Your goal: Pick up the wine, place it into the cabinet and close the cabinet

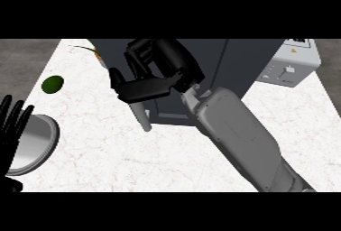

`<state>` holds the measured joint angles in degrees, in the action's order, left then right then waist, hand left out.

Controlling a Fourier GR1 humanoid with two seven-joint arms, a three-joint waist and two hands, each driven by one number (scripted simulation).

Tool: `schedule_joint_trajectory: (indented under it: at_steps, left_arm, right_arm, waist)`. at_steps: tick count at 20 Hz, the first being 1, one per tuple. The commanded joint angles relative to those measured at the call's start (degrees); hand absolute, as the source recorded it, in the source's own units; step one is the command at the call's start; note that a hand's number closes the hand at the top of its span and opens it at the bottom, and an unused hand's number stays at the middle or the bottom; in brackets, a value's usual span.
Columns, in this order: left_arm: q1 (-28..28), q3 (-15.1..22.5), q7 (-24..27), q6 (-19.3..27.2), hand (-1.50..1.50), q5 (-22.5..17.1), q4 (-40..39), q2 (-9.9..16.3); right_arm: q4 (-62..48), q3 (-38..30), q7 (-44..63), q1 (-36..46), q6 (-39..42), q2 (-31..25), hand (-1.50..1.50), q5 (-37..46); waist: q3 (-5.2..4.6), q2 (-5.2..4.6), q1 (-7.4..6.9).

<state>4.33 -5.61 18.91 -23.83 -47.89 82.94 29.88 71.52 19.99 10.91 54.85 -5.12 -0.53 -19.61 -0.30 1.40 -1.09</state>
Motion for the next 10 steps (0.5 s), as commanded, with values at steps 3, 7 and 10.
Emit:
schedule_joint_trajectory:
  at_steps: [3,7,10]
  left_arm:
    - [0.2,-1.8,0.9,-2.6,-1.5,1.2,-1.3,1.8]
    - [-3.2,-1.2,-1.1,-1.1,-1.5,0.0,-1.5,1.4]
    - [-2.1,0.0,-1.2,-0.1,-1.5,1.1,-0.4,0.2]
  right_arm:
    - [-9.7,-4.7,-1.7,3.3,-0.9,-2.5,1.5,2.7]
    - [-12.9,-5.1,-6.6,1.2,2.1,-3.3,1.5,2.7]
    - [-10.7,-5.9,-4.5,1.8,2.8,-4.0,1.5,1.7]
  waist:
    - [0.24,-1.71,-0.18]
    - [0.26,-2.11,-0.1]
    - [0.28,-1.69,0.41]
